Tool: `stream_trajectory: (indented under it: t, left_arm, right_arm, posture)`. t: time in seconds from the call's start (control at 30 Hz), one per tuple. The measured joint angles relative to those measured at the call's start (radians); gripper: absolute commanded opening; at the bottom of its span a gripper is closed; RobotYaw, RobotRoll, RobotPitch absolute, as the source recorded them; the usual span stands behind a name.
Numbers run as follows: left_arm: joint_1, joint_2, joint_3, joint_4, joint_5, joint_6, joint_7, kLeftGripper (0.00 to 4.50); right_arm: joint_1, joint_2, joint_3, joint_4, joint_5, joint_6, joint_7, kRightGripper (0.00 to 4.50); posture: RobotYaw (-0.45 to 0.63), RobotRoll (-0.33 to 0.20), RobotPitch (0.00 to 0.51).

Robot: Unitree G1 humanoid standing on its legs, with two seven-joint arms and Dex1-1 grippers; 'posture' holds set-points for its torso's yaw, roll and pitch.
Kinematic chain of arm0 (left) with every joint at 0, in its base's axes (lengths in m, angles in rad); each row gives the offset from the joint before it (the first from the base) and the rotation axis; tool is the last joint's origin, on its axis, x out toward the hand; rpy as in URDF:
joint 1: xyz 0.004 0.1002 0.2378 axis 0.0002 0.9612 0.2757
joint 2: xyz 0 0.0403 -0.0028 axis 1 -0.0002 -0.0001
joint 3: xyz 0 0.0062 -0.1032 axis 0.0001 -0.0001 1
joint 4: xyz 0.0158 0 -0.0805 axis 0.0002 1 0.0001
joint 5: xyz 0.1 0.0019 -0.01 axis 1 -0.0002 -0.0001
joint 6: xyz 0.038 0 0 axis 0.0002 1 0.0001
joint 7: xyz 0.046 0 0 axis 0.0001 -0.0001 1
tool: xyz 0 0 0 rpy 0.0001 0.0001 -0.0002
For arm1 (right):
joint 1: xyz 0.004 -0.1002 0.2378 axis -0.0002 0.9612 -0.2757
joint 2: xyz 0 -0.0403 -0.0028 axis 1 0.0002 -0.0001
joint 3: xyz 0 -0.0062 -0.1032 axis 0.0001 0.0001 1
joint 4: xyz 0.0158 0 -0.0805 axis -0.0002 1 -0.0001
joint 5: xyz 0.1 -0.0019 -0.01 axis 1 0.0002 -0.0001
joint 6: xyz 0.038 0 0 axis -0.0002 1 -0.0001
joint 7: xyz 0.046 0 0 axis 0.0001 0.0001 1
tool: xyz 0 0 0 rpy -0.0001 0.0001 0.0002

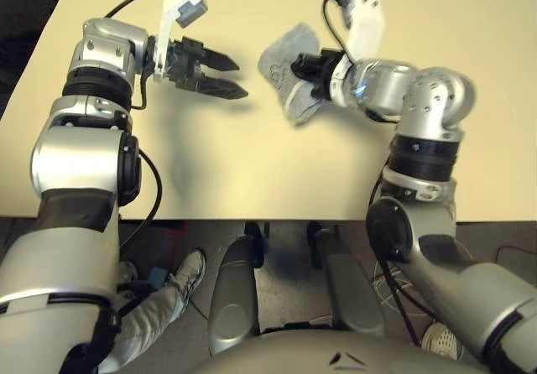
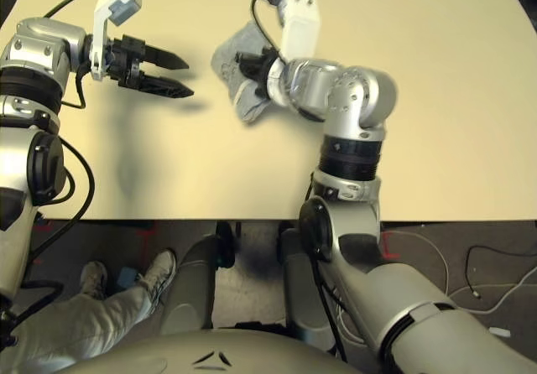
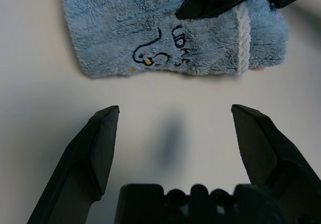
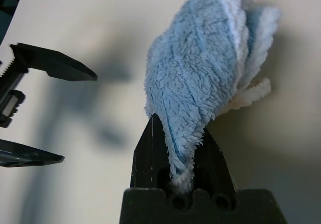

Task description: Wipe the water off the table with a rag.

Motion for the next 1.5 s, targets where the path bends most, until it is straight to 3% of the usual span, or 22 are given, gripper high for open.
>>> stream_trajectory:
  t: [0.2,0.53,1.27,1.43,1.5]
  left_arm:
    - [0.005,0.009,0.002,0.001,0.000,-0.001,0.031,4.50]
    - [0.014,0.004,0.023,0.003,-0.002,-0.011,0.062,4.50]
    - [0.010,-0.070,0.032,0.033,-0.002,-0.042,0.098,4.50]
    - [0.008,-0.076,0.033,0.034,-0.002,-0.045,0.101,4.50]
    - [0.008,-0.071,0.033,0.037,-0.002,-0.045,0.104,4.50]
  right_arm:
    - [-0.027,-0.010,0.033,0.146,-0.012,-0.129,0.030,0.09]
    - [-0.001,-0.172,0.027,0.217,-0.036,-0.194,0.021,0.09]
    - [0.266,-0.457,-0.196,-0.140,-0.032,0.006,-0.072,0.09]
    - [0.251,-0.455,-0.233,-0.142,-0.031,0.023,-0.083,0.09]
    - [0.197,-0.400,-0.237,-0.144,-0.028,0.035,-0.089,0.09]
  posture:
    - [-0.03,0.000,0.345]
    - [-0.07,0.000,0.344]
    - [-0.16,0.000,0.348]
    - [-0.16,0.000,0.348]
    - [-0.16,0.000,0.347]
